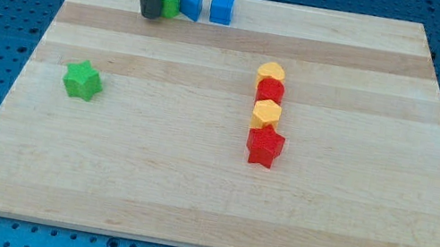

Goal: Slide the green star parallel to the left of the yellow heart

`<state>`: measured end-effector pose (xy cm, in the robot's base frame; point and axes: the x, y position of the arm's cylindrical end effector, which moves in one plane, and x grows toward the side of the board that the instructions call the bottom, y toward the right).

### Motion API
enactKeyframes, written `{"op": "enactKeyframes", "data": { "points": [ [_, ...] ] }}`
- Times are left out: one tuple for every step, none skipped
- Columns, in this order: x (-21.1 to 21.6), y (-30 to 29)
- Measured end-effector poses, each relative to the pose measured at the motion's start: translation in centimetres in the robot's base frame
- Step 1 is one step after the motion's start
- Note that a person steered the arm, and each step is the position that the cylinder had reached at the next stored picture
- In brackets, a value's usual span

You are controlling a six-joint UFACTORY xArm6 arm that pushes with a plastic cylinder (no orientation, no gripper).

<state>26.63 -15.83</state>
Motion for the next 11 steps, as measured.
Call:
{"op": "enactKeyframes", "data": {
  "points": [
    [-0.1, 0.0],
    [0.0, 0.1],
    [5.9, 3.8],
    [14.0, 5.1],
    [22.2, 1.8],
    [24.8, -2.8],
    [22.2, -4.3],
    [18.9, -5.5],
    [18.6, -5.7],
    [18.5, -8.1],
    [18.0, -7.2]
  ]
}}
